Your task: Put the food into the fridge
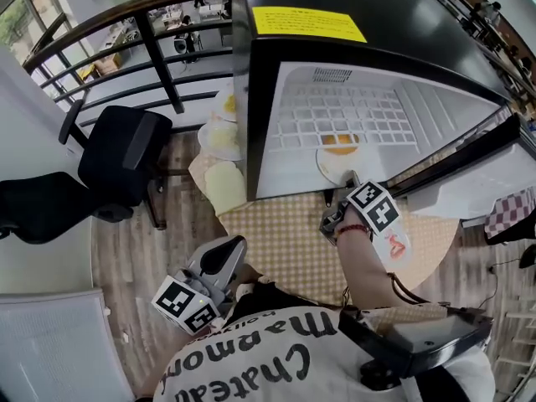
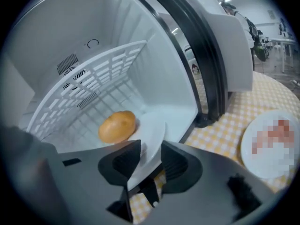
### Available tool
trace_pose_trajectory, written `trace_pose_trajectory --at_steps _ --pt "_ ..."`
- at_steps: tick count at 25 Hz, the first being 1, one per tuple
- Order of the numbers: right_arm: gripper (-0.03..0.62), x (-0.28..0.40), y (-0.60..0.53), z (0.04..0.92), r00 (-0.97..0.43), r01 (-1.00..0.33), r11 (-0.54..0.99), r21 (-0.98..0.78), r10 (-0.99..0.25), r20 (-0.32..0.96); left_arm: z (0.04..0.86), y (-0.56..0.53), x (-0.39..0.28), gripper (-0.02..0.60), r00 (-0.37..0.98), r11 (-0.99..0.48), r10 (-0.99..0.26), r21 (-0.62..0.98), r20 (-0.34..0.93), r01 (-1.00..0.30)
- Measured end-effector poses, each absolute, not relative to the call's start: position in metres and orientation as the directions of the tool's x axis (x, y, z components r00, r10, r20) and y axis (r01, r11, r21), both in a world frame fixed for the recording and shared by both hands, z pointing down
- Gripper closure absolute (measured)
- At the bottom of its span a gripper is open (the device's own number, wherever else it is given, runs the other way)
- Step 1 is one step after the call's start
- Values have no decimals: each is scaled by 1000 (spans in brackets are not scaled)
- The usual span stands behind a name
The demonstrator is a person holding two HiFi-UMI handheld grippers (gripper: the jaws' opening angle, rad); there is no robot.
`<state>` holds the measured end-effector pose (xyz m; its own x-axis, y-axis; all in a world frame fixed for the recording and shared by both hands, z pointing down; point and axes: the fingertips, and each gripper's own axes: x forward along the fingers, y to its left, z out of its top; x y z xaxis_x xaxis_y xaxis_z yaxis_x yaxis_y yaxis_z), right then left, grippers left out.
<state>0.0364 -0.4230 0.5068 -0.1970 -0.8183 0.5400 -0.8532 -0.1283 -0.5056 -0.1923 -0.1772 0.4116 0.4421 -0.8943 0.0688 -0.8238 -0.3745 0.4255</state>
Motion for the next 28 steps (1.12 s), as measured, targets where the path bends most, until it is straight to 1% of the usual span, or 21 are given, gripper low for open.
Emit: trace_pose_trajectory --at_steps 5,9,12,15,18,22,25,28 --pt "446 38 -421 508 -146 -877 -149 -456 -823 549 408 -169 -202 577 433 -369 -899 423 62 -828" --pt "434 42 -415 510 -94 -915 -150 -374 -822 561 407 -161 -205 577 434 -373 -899 428 51 -823" --pt "433 46 -416 505 -51 -948 -130 -291 -840 540 404 -155 -207 577 441 -381 -896 420 51 -823" --pt "428 53 -413 494 -18 -959 -126 -254 -867 499 401 -149 -211 577 446 -389 -894 410 49 -825" --pt "428 58 -400 481 -20 -948 -129 -290 -888 460 398 -141 -215 577 456 -402 -889 401 43 -823" --pt "428 55 -376 474 -83 -914 -105 -393 -898 432 392 -135 -215 577 481 -431 -876 405 26 -807" --pt "428 48 -357 477 -132 -877 -100 -470 -890 436 387 -133 -205 577 524 -477 -851 401 9 -782" --pt "428 43 -337 477 -176 -856 -82 -510 -882 437 382 -133 -194 577 559 -514 -829 395 -3 -761"
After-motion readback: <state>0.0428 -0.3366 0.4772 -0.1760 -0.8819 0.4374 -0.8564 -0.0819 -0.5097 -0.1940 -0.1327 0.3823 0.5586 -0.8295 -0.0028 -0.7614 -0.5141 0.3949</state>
